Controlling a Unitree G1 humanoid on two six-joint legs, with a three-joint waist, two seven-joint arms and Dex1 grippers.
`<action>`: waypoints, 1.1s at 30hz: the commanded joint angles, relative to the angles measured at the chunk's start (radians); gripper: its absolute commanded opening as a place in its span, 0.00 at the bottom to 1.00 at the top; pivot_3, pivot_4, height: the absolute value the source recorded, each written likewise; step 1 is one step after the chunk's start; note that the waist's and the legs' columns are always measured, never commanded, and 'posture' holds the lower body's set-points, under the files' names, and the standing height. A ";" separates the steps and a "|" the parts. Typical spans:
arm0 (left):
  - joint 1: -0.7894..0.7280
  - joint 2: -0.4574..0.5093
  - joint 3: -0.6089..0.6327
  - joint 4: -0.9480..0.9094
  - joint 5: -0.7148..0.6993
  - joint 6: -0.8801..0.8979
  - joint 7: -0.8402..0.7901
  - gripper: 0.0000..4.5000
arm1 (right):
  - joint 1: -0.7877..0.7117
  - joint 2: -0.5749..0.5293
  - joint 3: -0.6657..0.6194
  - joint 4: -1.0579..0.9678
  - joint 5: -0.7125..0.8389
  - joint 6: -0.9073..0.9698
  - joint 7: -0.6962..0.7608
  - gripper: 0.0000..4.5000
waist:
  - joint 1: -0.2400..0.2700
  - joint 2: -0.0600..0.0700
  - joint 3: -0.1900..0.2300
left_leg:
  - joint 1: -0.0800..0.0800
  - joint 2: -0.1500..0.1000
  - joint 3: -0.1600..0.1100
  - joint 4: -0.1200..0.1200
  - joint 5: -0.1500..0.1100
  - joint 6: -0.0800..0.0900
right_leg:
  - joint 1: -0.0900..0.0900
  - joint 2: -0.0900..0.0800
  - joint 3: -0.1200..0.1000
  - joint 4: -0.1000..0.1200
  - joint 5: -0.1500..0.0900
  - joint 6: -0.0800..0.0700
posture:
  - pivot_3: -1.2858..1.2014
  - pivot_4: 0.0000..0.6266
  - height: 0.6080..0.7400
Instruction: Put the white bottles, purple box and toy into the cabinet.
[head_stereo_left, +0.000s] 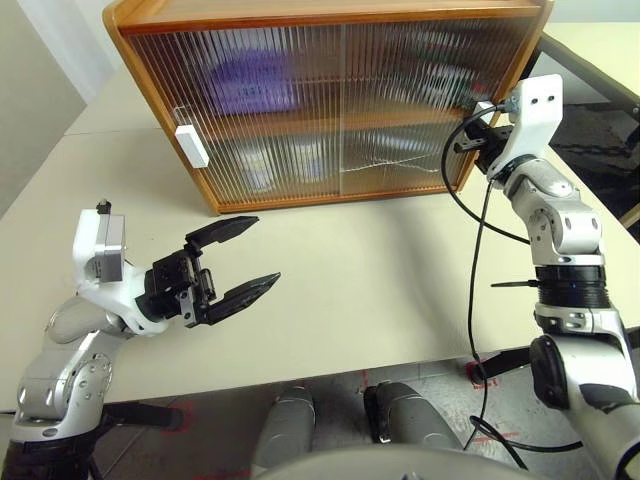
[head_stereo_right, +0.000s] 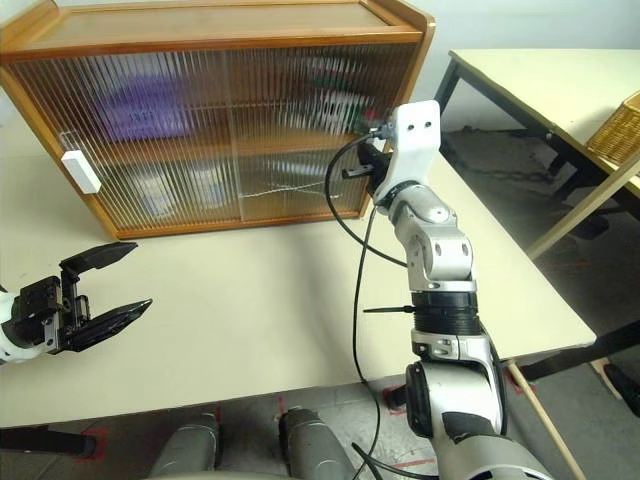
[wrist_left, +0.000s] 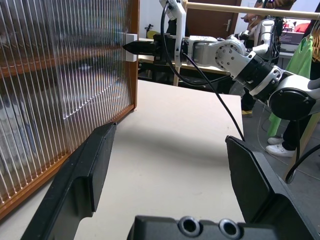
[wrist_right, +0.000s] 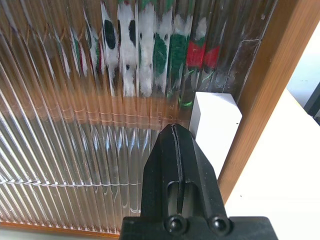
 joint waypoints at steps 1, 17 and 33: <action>-0.001 -0.001 -0.009 0.011 0.010 0.002 -0.001 1.00 | -0.003 -0.009 -0.026 -0.002 -0.002 -0.007 -0.001 0.00 | 0.000 0.000 0.000 | 0.000 0.000 0.000 0.000 0.000 0.000 | 0.000 0.000 0.000 0.000 0.000 0.000 | 0.52 0.13 1.00; 0.170 0.035 0.187 0.034 -0.010 -0.003 -0.016 1.00 | 0.204 -0.048 -0.053 -0.139 0.277 -0.008 0.484 0.93 | -0.009 0.000 0.000 | 0.000 -0.001 0.004 -0.002 0.000 0.000 | 0.000 0.003 0.001 0.000 -0.004 0.000 | 0.53 0.15 1.00; 0.171 -0.030 0.364 0.553 0.315 -0.189 0.390 1.00 | 0.225 -0.256 -0.274 0.696 0.209 -0.666 0.756 1.00 | -0.003 0.004 0.002 | 0.003 0.005 0.002 -0.002 -0.001 -0.002 | 0.002 0.000 0.002 0.001 -0.005 -0.004 | 0.54 0.15 1.00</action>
